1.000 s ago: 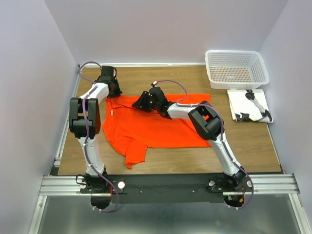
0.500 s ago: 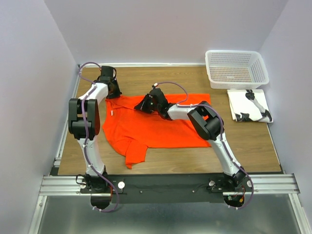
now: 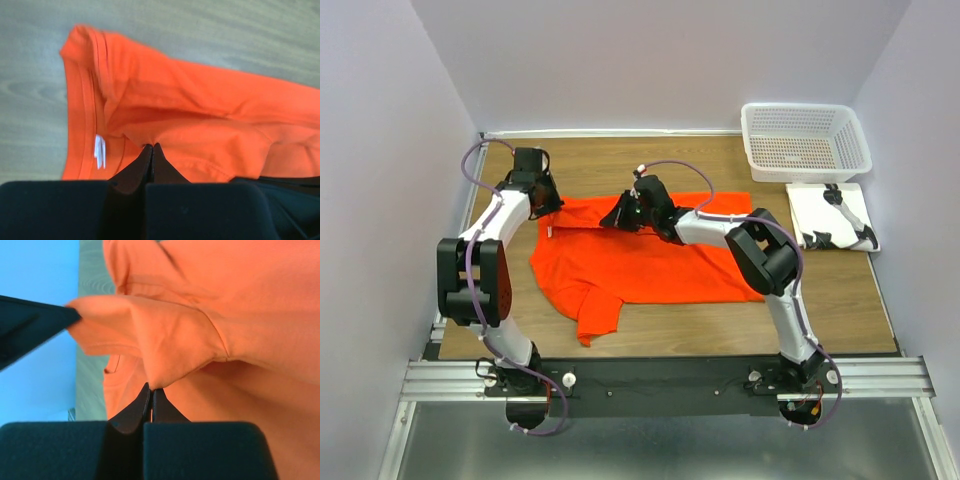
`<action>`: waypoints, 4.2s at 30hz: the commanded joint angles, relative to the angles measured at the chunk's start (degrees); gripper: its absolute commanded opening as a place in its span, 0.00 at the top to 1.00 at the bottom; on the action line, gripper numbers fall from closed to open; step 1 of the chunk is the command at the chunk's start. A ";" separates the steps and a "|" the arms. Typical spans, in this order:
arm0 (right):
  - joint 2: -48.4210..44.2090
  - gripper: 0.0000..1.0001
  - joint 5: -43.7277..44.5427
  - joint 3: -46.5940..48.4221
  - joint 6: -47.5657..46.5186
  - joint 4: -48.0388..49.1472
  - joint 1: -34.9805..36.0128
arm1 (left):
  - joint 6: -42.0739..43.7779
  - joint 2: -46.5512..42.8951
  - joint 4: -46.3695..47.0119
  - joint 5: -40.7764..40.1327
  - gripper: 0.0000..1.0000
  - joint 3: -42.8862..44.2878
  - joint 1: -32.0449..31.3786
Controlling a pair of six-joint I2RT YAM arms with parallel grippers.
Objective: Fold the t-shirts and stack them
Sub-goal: Fold the tshirt
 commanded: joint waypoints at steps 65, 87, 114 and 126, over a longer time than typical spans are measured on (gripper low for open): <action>-15.17 0.68 4.71 -9.74 -24.61 -25.35 -34.78 | -4.61 11.18 7.95 -10.50 0.71 3.52 -0.16; -12.34 0.68 4.98 -12.47 -25.22 -23.15 -43.23 | -3.73 15.41 6.55 -10.06 0.59 6.96 7.14; -8.58 0.57 -22.72 -11.06 -9.41 -5.14 -11.33 | -6.98 -23.53 15.42 1.37 0.24 -34.61 -2.35; 0.22 0.59 -20.96 -7.37 -4.92 1.10 -6.49 | -6.28 -21.43 19.99 3.91 0.38 -37.08 -3.23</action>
